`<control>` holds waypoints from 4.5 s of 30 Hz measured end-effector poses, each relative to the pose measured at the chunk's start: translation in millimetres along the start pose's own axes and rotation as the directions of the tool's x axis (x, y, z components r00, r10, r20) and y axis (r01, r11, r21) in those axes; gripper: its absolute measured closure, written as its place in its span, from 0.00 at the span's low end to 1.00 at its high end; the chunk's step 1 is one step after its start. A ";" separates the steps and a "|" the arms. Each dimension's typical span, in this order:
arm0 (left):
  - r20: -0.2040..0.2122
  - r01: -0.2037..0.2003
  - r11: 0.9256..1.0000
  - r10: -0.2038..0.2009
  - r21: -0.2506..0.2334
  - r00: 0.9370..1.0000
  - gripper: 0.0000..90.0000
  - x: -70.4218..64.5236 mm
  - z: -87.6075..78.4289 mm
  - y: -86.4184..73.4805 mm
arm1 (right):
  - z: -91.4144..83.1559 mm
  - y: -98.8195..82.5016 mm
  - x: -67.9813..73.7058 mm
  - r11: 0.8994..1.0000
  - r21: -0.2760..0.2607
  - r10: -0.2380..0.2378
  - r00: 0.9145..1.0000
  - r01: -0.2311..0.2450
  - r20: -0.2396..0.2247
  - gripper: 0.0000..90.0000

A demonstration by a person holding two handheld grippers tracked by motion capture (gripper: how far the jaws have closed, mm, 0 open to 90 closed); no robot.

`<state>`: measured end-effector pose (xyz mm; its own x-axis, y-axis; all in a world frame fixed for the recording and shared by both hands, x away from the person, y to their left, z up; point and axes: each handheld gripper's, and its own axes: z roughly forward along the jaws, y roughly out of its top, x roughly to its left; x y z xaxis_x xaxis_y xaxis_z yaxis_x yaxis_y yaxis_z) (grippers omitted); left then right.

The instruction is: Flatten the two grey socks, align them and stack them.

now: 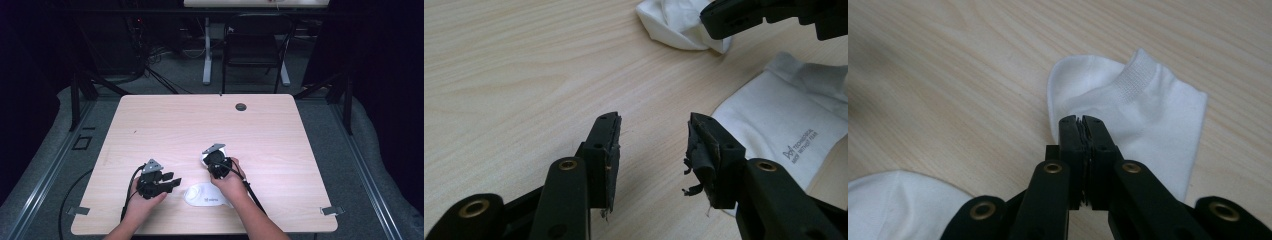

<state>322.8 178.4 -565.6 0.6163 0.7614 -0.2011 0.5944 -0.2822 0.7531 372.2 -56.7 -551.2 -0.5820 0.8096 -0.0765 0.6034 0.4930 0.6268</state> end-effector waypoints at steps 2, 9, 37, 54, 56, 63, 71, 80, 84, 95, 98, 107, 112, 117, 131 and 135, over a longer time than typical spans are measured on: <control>0.000 0.000 1.000 0.000 0.001 1.000 0.63 0.2 0.1 0.0 | -1.7 -0.3 1.1 1.000 0.000 -0.001 1.000 0.001 -0.013 0.99; 0.006 -0.003 1.000 0.003 0.006 1.000 0.63 0.4 0.9 0.1 | -6.0 -3.8 7.5 1.000 -0.006 -0.017 0.999 0.017 -0.039 0.99; 0.008 0.003 1.000 -0.003 0.007 1.000 0.63 1.8 1.9 0.7 | -16.5 5.1 16.7 0.995 -0.074 0.052 0.992 -0.061 -0.119 0.99; -0.007 -0.014 1.000 0.014 -0.015 1.000 0.66 -2.7 7.4 13.4 | -35.6 3.4 -6.3 0.975 -0.147 0.146 0.980 -0.165 -0.133 0.99; -0.009 -0.035 0.999 0.035 -0.005 0.999 0.69 -5.8 10.9 18.7 | -36.1 1.2 -9.2 0.972 -0.158 0.152 0.980 -0.172 -0.129 0.99; -0.041 -0.026 1.000 0.026 0.006 0.999 0.87 -6.0 33.1 37.3 | -39.6 -6.4 -17.0 0.964 -0.177 0.174 0.975 -0.197 -0.141 0.99; -0.050 -0.055 0.997 0.058 0.047 0.997 0.98 -13.8 52.6 51.2 | -44.0 -12.9 -29.0 0.950 -0.203 0.210 0.966 -0.238 -0.152 0.99; -0.063 -0.063 0.993 0.070 0.095 0.996 0.98 -10.8 59.1 44.3 | -46.1 -22.3 -41.8 0.942 -0.210 0.240 0.962 -0.263 -0.129 0.99; -0.071 -0.064 0.991 0.073 0.118 0.995 0.98 -8.5 61.8 39.9 | -44.7 -28.1 -47.0 0.940 -0.203 0.254 0.960 -0.274 -0.117 0.99; -0.079 -0.045 0.993 0.054 0.113 0.995 0.98 -1.2 60.7 36.2 | -35.3 -46.3 -59.3 0.942 -0.157 0.287 0.954 -0.298 -0.084 0.99; -0.074 -0.048 0.993 0.056 0.105 0.996 0.98 0.2 60.8 35.4 | -31.7 -51.8 -62.3 0.937 -0.146 0.307 0.948 -0.316 -0.083 0.99; -0.073 -0.052 0.993 0.060 0.105 0.996 0.97 0.4 60.7 35.1 | -24.6 -65.6 -67.8 0.932 -0.108 0.339 0.938 -0.345 -0.069 0.98; -0.068 -0.044 0.993 0.052 0.105 0.996 0.97 1.0 60.6 35.1 | -25.6 -69.9 -69.9 0.942 -0.095 0.319 0.947 -0.321 -0.041 0.98; -0.064 -0.045 0.993 0.051 0.106 0.997 0.97 1.8 60.5 35.2 | -29.7 -72.3 -71.9 0.946 -0.101 0.308 0.951 -0.309 -0.025 0.98; -0.059 -0.043 0.994 0.049 0.103 0.997 0.97 2.7 60.6 35.2 | -28.3 -50.8 -72.4 0.936 -0.156 0.304 0.948 -0.315 -0.090 0.71; -0.053 -0.039 0.994 0.044 0.099 0.998 0.97 3.9 60.4 34.8 | -18.3 -47.3 -74.7 0.935 -0.132 0.319 0.943 -0.330 -0.097 0.74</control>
<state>377.1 136.3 -578.0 0.6136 0.7782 -0.1340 0.6183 -0.3680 0.6944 377.1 -146.3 -561.0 -0.4092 0.8897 0.2026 0.6840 0.1522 0.7134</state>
